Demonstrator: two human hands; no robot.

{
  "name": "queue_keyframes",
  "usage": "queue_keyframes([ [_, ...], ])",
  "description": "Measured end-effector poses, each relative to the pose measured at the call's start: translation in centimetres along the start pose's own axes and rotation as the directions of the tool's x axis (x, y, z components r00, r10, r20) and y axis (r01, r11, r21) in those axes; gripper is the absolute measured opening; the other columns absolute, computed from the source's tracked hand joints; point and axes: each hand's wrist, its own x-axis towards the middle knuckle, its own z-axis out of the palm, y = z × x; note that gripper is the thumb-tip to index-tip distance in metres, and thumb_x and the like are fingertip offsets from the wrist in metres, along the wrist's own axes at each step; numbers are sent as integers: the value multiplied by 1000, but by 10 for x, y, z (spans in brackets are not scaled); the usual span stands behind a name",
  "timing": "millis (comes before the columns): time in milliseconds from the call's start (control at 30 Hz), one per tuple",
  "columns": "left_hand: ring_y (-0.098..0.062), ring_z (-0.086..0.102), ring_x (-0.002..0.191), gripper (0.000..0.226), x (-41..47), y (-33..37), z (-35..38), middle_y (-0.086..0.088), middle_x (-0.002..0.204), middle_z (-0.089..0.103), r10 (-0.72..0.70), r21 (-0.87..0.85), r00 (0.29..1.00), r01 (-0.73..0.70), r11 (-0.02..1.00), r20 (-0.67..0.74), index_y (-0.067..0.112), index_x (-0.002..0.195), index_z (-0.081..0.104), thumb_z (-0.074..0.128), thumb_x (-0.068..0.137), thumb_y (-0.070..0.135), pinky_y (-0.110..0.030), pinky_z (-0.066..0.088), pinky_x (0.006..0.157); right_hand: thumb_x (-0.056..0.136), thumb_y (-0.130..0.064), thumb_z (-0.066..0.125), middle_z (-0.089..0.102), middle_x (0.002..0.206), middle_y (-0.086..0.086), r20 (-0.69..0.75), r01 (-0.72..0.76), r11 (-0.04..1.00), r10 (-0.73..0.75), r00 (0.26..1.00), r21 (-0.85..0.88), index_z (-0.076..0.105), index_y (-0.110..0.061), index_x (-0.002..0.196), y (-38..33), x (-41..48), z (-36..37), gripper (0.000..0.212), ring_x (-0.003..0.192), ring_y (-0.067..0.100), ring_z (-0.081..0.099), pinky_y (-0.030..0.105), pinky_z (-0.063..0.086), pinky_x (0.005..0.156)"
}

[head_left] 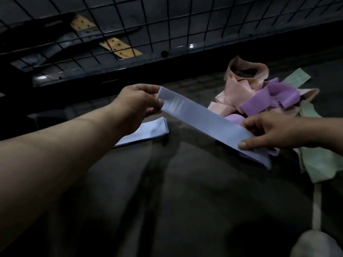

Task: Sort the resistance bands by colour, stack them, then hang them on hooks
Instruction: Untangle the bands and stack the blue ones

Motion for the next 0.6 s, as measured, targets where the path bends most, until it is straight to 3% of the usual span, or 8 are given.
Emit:
queue_keyframes([
  [133, -26, 65, 74, 27, -27, -31, -39, -20, 87, 68, -113, -13, 991, 112, 994, -72, -6, 99, 66, 52, 82, -21, -25, 57, 59, 73, -53, 74, 72, 84, -8, 44, -16, 996, 20, 999, -93, 70, -43, 85, -9, 6, 9, 16, 75, 7, 68, 28, 55, 66],
  [200, -24, 66, 75, 20, -52, -59, -52, -19, 89, 67, -232, -73, 969, 226, 972, -90, -6, 99, 65, 54, 86, -16, -25, 59, 61, 79, -48, 75, 71, 83, -6, 58, -18, 989, 27, 998, -145, 69, -40, 86, -11, 11, 17, 12, 75, 9, 68, 28, 56, 66],
  [300, -20, 68, 70, 16, -80, -92, -71, -17, 88, 68, -362, -177, 922, 337, 925, -139, -6, 101, 65, 57, 87, -8, -23, 58, 57, 84, -30, 76, 71, 79, -7, 46, -40, 986, 48, 998, -160, 70, -30, 91, -20, 19, 27, 9, 68, 5, 66, 18, 51, 60],
  [400, -14, 66, 59, 14, -90, -102, -96, -6, 72, 69, -398, -313, 883, 316, 896, -247, 3, 94, 64, 53, 90, -6, -20, 54, 51, 83, -14, 77, 69, 66, -4, -18, -53, 998, 54, 998, 37, 68, -21, 99, -41, 37, 35, 20, 54, 8, 62, 21, 49, 50],
  [500, -9, 62, 53, 19, -92, -99, -131, -8, 80, 65, -379, -383, 842, 228, 895, -384, 7, 103, 61, 56, 89, -5, -21, 53, 52, 80, -5, 78, 63, 60, -1, -109, -85, 933, 131, 985, 351, 64, -8, 100, -74, 62, 50, 24, 51, 11, 58, 20, 49, 44],
  [600, -6, 65, 58, 21, -86, -99, -167, 0, 78, 73, -285, -305, 827, 146, 941, -485, 11, 105, 65, 55, 90, 0, -18, 48, 51, 81, -10, 79, 62, 68, 3, -195, -31, 951, 95, 976, 306, 65, -10, 93, -109, 96, 71, 19, 55, 11, 57, 21, 50, 48],
])
